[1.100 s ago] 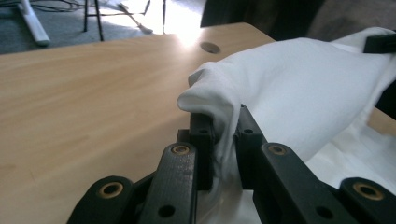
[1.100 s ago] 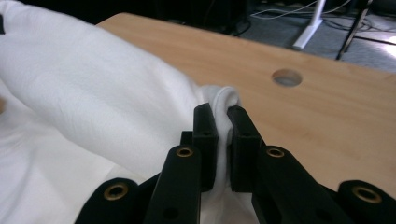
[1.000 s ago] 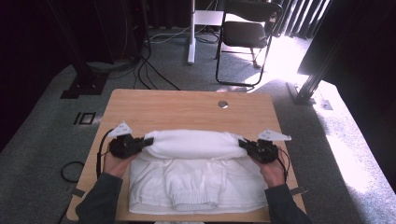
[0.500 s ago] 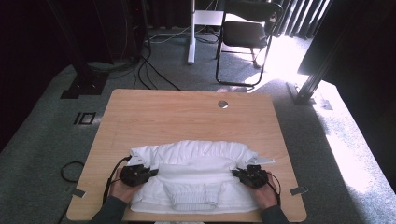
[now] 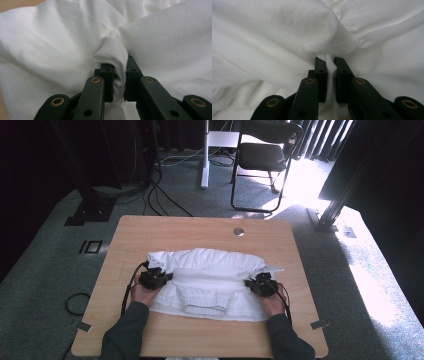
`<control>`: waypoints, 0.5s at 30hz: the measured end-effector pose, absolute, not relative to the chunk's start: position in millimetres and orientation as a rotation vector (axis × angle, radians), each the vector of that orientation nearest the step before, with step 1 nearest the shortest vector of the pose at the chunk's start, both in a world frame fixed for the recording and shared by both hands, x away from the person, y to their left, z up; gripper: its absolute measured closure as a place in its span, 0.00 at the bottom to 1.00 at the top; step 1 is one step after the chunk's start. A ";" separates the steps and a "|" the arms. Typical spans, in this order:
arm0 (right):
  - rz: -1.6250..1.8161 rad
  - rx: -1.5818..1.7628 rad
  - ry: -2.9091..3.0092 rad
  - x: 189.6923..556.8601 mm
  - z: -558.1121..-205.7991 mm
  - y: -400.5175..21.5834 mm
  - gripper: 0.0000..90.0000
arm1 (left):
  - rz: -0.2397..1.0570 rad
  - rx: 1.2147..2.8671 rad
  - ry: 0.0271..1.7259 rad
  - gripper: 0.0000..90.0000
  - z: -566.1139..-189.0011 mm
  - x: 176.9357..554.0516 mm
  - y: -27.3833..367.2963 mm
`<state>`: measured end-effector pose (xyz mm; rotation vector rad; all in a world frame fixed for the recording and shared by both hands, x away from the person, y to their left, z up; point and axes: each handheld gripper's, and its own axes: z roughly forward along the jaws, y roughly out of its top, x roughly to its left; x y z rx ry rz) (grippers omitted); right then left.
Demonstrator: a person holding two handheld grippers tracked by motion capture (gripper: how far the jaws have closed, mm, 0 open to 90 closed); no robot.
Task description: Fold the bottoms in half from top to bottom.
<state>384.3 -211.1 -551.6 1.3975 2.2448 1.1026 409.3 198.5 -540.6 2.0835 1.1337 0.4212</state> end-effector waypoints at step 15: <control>1.198 1.451 2.062 421.3 -508.7 -214.4 0.94 | 0.422 1.858 1.157 0.94 -487.8 424.1 210.9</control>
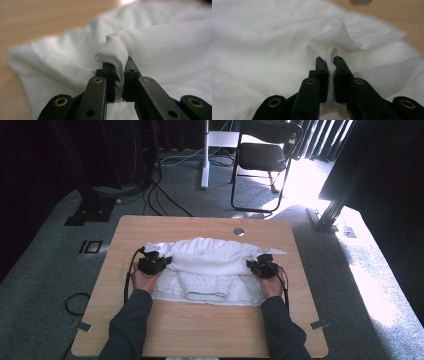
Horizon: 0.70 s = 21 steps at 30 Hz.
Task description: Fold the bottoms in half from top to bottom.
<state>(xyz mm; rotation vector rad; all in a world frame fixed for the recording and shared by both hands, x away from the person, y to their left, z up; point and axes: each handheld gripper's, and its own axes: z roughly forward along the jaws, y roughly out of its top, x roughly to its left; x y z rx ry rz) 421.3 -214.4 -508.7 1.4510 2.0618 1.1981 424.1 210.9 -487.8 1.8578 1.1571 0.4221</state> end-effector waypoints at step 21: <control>1.370 1.122 1.829 367.2 -409.1 -239.4 0.94 | 0.467 1.699 0.873 0.94 -389.8 365.1 225.1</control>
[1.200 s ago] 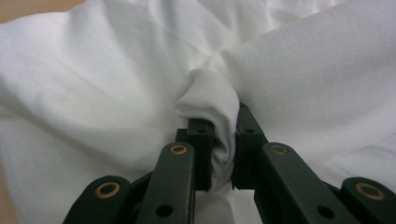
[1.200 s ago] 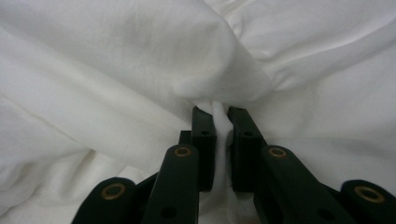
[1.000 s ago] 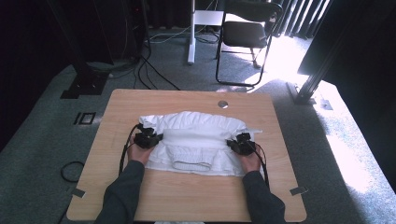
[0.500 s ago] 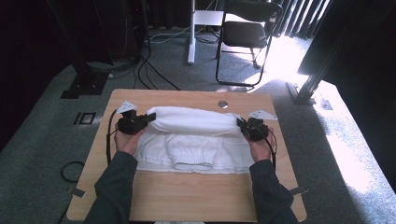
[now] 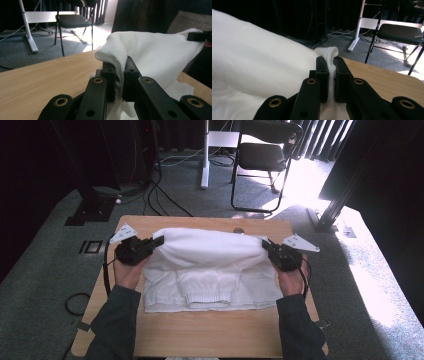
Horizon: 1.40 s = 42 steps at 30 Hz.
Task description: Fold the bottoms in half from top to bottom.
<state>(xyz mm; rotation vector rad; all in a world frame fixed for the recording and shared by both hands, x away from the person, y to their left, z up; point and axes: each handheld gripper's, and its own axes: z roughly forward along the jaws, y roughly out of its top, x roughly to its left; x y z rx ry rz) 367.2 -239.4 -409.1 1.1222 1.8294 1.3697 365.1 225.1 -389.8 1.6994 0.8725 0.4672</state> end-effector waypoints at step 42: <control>1.232 1.275 2.045 357.1 -507.9 -169.3 0.53 | 0.259 1.871 1.080 0.59 -511.8 331.7 139.7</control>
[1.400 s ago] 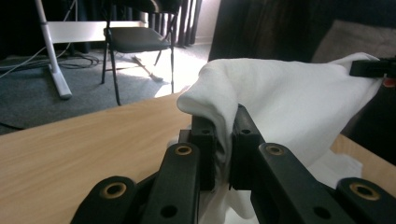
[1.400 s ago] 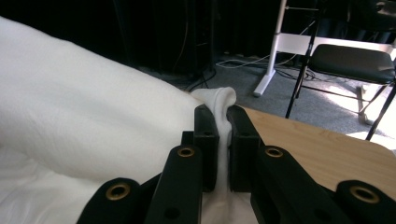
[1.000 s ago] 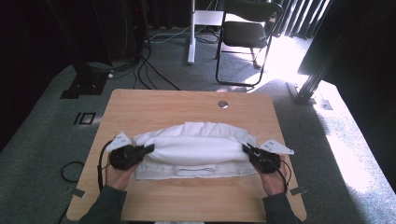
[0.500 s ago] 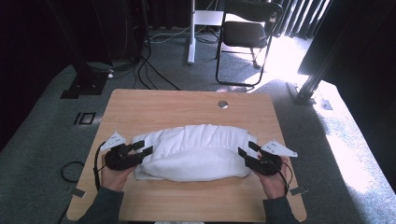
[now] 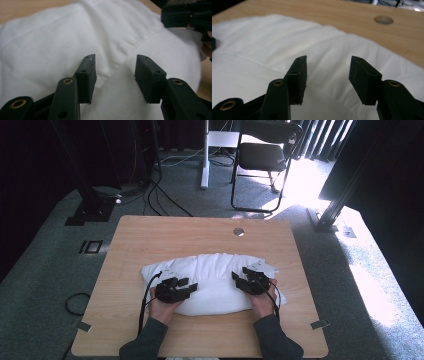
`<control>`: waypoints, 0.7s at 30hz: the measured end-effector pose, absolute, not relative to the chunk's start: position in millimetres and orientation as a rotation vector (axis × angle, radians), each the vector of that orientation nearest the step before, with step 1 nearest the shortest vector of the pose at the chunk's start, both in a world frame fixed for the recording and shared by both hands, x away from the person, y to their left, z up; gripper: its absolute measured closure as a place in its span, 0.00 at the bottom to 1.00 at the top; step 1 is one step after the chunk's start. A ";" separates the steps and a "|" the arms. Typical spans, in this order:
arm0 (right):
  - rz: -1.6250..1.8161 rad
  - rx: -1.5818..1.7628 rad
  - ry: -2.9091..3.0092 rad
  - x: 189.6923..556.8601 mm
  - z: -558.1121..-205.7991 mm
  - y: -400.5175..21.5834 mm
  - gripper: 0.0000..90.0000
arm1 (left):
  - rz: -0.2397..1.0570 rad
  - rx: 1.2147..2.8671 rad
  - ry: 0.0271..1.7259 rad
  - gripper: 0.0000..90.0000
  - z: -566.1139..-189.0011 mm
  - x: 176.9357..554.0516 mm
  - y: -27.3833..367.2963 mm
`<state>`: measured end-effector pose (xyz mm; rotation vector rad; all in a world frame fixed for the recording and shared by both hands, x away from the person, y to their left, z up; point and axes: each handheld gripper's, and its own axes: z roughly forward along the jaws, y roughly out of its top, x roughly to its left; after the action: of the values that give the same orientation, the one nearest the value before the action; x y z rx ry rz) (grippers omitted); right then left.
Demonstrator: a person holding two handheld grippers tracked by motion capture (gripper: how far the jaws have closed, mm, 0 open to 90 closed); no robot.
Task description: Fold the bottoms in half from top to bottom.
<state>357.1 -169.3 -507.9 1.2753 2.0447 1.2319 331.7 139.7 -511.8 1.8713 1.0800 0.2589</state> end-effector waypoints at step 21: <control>1.159 1.407 2.085 354.6 -555.5 -157.2 0.50 | 0.409 1.940 1.139 0.63 -550.8 348.1 176.3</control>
<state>354.6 -157.2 -555.5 1.4071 2.0852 1.1585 348.1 176.3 -550.8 1.9399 1.1392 0.4087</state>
